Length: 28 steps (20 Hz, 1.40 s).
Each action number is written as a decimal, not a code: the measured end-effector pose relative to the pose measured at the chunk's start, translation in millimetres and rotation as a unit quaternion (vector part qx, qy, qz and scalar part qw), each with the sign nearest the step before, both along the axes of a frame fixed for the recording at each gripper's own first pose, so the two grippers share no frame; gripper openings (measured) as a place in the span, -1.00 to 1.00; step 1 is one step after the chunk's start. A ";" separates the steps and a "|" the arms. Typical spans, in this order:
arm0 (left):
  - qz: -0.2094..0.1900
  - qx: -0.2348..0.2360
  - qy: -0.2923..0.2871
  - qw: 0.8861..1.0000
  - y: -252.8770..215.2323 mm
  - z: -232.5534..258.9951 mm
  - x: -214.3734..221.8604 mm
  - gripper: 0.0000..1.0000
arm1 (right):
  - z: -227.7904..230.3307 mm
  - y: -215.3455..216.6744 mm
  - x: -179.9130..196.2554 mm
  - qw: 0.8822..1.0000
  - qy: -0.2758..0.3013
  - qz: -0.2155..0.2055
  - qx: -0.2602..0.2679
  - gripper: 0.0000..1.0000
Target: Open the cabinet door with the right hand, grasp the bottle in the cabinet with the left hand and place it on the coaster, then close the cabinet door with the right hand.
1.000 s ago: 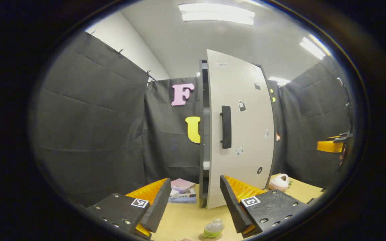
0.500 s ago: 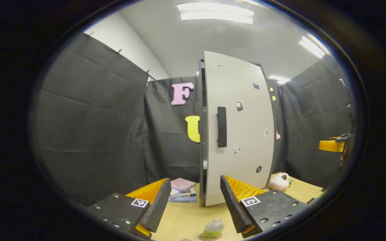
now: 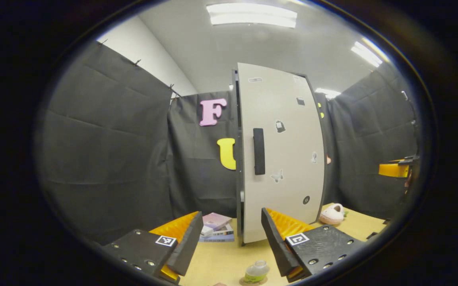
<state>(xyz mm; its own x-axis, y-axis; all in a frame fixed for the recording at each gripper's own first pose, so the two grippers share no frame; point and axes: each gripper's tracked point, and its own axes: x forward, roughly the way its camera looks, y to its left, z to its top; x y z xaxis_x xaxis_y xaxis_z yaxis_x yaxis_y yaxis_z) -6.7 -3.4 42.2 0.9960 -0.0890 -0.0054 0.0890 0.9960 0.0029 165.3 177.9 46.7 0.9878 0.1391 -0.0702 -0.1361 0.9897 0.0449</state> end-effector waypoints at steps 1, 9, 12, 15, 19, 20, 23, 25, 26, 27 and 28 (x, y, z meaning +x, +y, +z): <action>0.000 0.000 0.000 1.000 2.4 0.9 2.2 0.76 | 0.4 0.5 -0.2 1.000 -0.001 0.000 -0.002 0.88; -0.007 0.000 -0.002 1.000 5.7 0.7 12.6 0.68 | 1.0 1.3 0.5 1.000 -0.003 -0.002 -0.006 0.89; -0.011 -0.001 -0.007 1.000 7.2 1.6 15.4 0.76 | 1.4 1.6 -0.4 1.000 -0.006 -0.001 -0.003 0.88; -0.013 -0.002 -0.005 1.000 7.2 -2.6 19.6 0.76 | 1.6 0.9 0.4 1.000 -0.007 -0.005 -0.010 0.88; -0.017 -0.005 -0.003 1.000 6.8 -6.4 22.1 0.68 | 3.0 0.3 0.3 1.000 -0.012 -0.009 -0.010 0.88; -0.018 -0.005 -0.002 1.000 7.0 -7.0 22.8 0.68 | 2.9 0.6 0.3 1.000 -0.013 -0.009 -0.010 0.88; -0.020 -0.008 -0.001 1.000 6.9 -7.7 23.8 0.68 | 4.2 0.6 -0.8 1.000 -0.013 -0.010 -0.009 0.88; -0.021 -0.009 -0.002 1.000 7.3 -7.1 23.1 0.68 | 5.6 0.3 -0.9 1.000 -0.018 -0.011 -0.008 0.88; -0.022 -0.008 -0.002 1.000 6.9 -7.5 22.3 0.68 | 5.9 -0.1 -0.5 1.000 -0.020 -0.012 -0.009 0.88; -0.023 -0.007 -0.003 1.000 7.3 -8.3 22.3 0.68 | 6.0 0.5 -0.5 1.000 -0.020 -0.012 -0.009 0.88; -0.025 -0.007 -0.002 1.000 6.9 -8.6 22.1 0.68 | 5.7 0.8 -0.2 1.000 -0.020 -0.012 -0.009 0.89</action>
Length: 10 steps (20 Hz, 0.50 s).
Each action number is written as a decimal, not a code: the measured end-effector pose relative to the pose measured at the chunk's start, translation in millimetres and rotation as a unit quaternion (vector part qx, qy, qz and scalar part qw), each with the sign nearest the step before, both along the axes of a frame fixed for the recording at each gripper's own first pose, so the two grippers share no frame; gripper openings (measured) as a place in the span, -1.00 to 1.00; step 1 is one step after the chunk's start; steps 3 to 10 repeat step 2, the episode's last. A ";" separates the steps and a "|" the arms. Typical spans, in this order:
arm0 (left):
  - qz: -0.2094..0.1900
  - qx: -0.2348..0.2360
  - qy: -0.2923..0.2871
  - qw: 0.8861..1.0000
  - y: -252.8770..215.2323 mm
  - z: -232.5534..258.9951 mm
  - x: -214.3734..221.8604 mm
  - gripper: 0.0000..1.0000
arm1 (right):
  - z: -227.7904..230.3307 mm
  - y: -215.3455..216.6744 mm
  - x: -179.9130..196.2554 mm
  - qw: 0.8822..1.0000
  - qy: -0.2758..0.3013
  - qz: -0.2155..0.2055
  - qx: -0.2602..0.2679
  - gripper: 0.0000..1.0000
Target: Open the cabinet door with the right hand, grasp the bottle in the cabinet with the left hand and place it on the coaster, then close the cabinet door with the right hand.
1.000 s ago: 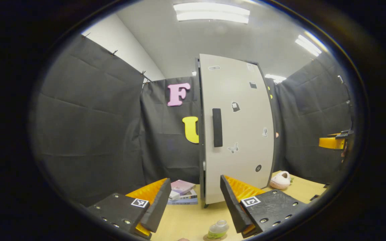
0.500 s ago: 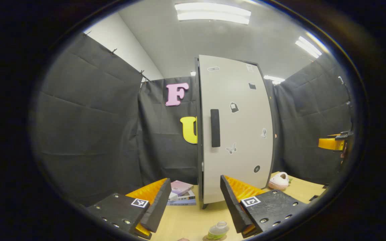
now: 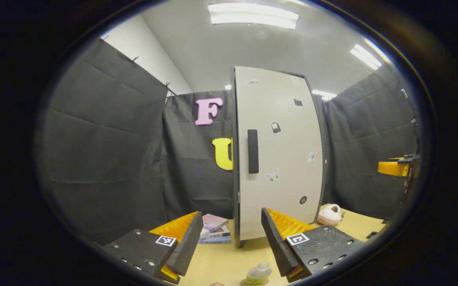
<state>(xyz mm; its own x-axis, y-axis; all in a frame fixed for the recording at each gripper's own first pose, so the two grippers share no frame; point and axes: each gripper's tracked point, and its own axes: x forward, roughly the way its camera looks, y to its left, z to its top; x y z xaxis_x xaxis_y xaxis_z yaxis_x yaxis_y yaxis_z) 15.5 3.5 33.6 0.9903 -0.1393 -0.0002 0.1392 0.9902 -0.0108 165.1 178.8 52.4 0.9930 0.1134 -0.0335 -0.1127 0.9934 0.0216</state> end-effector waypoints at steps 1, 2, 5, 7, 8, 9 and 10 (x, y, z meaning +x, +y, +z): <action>-0.003 -0.001 0.001 1.000 -0.4 -1.7 -0.3 0.76 | 0.2 0.4 -0.1 1.000 0.000 0.000 0.000 0.89; -0.005 -0.001 0.001 1.000 -0.2 -2.1 -0.3 0.68 | 0.8 0.0 -0.5 1.000 0.000 -0.001 0.000 0.88; -0.005 -0.001 0.001 1.000 -0.2 -2.1 -0.3 0.68 | 0.8 0.0 -0.5 1.000 0.000 -0.001 0.000 0.88; -0.005 -0.001 0.001 1.000 -0.2 -2.1 -0.3 0.68 | 0.8 0.0 -0.5 1.000 0.000 -0.001 0.000 0.88; -0.005 -0.001 0.001 1.000 -0.2 -2.1 -0.3 0.68 | 0.8 0.0 -0.5 1.000 0.000 -0.001 0.000 0.88; -0.005 -0.001 0.001 1.000 -0.2 -2.1 -0.3 0.68 | 0.8 0.0 -0.5 1.000 0.000 -0.001 0.000 0.88; -0.005 -0.001 0.001 1.000 -0.2 -2.1 -0.3 0.68 | 0.8 0.0 -0.5 1.000 0.000 -0.001 0.000 0.88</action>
